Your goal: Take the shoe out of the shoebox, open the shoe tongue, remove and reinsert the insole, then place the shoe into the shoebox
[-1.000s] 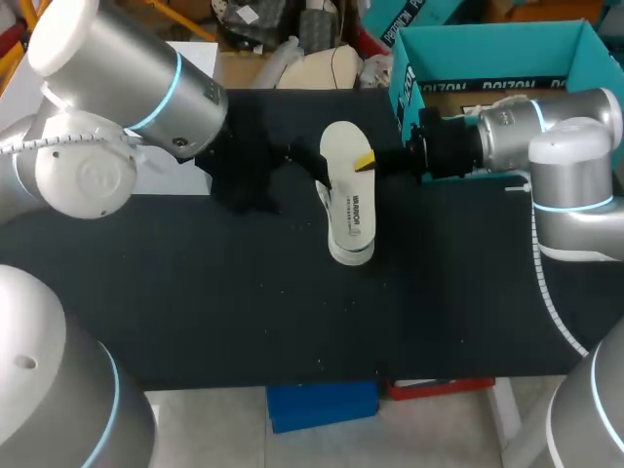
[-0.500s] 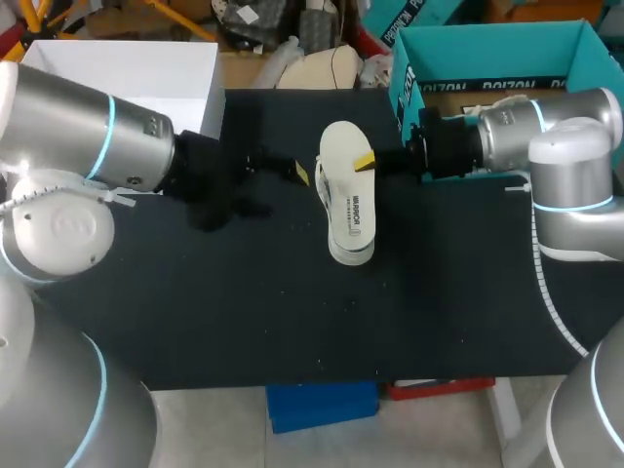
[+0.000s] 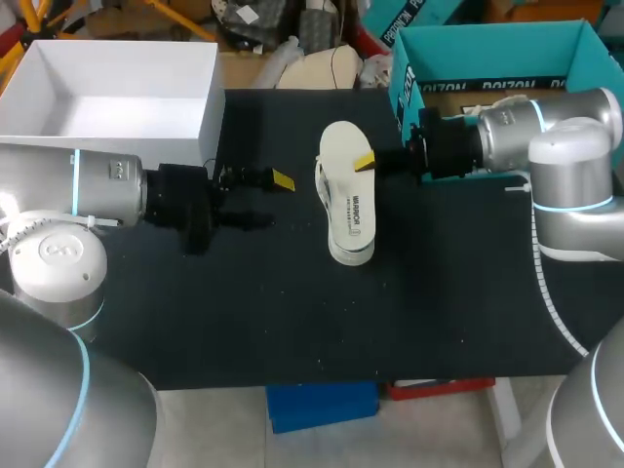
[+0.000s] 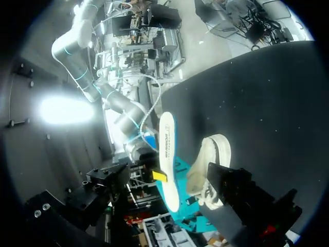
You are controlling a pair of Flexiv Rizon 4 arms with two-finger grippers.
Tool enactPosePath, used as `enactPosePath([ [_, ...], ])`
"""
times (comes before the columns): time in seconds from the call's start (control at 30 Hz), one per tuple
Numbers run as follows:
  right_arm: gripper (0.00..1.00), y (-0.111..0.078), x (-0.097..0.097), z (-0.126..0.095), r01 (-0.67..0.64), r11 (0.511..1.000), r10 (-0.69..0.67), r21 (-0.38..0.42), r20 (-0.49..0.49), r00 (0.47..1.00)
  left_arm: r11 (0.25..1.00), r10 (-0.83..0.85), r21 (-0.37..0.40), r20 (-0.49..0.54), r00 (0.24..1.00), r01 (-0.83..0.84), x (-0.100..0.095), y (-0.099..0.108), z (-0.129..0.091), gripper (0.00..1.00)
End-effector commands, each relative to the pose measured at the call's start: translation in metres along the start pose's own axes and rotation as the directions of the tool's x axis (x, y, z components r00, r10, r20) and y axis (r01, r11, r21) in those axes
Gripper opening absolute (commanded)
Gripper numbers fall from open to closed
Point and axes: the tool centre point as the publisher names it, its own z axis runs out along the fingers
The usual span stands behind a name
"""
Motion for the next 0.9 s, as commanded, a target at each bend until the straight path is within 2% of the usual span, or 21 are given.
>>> enactPosePath([
  [0.03,0.0,-0.001,0.0,0.0,0.0,1.0,0.0,-0.002,0.002,1.0,1.0,0.004,-0.004,0.016,1.0,-0.004,0.002,-0.001,0.0,1.0],
  [0.17,0.0,-0.001,0.0,0.0,0.0,1.0,0.0,-0.002,0.002,1.0,0.999,-0.029,-0.022,0.15,0.988,0.033,0.012,-0.002,0.004,1.0],
  [0.37,0.0,-0.001,0.0,0.0,0.0,1.0,0.0,-0.002,0.002,1.0,0.997,-0.06,-0.022,0.256,0.965,0.068,0.019,0.001,0.023,1.0],
  [0.57,0.0,-0.001,0.0,0.0,0.0,1.0,0.0,-0.002,0.002,1.0,0.996,-0.081,-0.009,0.268,0.96,0.086,0.023,0.007,0.056,1.0],
  [0.8,0.0,-0.001,0.0,0.0,0.0,1.0,0.0,-0.002,0.002,1.0,0.997,-0.06,-0.019,0.295,0.954,0.069,0.015,0.015,0.087,1.0],
  [0.87,0.0,-0.001,0.0,0.0,0.0,1.0,0.0,-0.002,0.002,1.0,0.998,-0.057,-0.019,0.297,0.953,0.065,0.014,0.018,0.094,0.85],
  [0.9,0.0,-0.001,0.0,0.0,0.0,1.0,0.0,-0.002,0.002,1.0,0.998,-0.051,-0.023,0.297,0.953,0.061,0.014,0.019,0.097,0.84],
])
